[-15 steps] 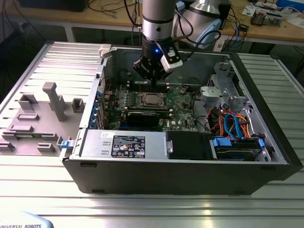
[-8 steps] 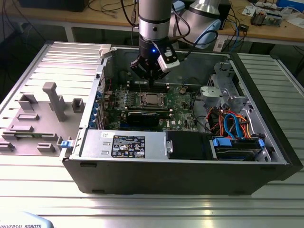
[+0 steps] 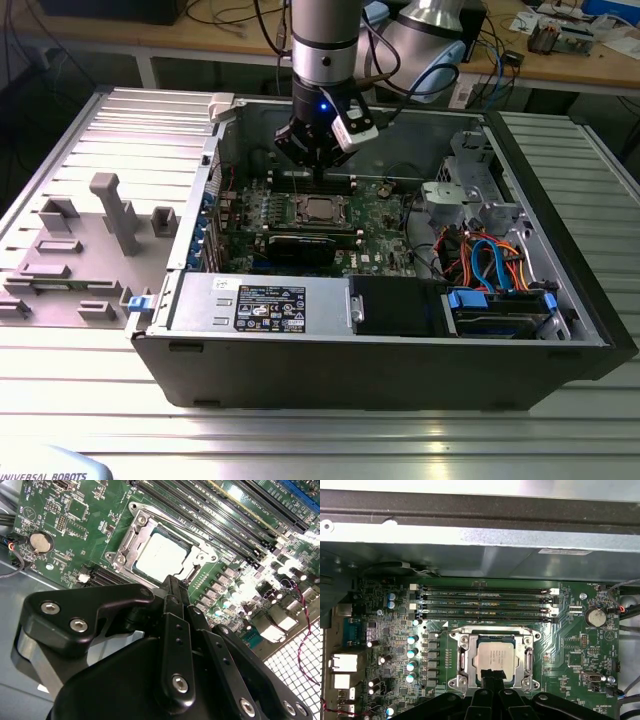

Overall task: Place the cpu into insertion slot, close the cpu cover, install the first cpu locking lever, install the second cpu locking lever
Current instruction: 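Install the first cpu locking lever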

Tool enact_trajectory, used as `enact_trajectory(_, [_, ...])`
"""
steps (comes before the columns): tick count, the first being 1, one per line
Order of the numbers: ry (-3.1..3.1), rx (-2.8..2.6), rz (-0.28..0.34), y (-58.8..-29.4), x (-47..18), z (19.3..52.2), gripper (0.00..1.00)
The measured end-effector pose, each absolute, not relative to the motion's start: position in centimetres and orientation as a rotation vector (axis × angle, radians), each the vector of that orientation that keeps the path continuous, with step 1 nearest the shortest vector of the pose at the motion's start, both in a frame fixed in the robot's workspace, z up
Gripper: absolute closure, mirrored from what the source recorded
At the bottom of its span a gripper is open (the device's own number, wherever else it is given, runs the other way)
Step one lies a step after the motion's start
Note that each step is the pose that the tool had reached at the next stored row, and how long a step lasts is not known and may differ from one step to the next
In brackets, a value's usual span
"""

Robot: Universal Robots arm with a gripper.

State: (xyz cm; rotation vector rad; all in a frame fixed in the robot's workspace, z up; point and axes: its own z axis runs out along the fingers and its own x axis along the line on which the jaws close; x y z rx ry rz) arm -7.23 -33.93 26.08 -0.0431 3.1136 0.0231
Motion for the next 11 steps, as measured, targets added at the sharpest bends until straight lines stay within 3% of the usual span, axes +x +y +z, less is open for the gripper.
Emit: enact_trajectory(11, [3.114, -0.043, 0.023, -33.9, -8.5, 26.1, 0.89])
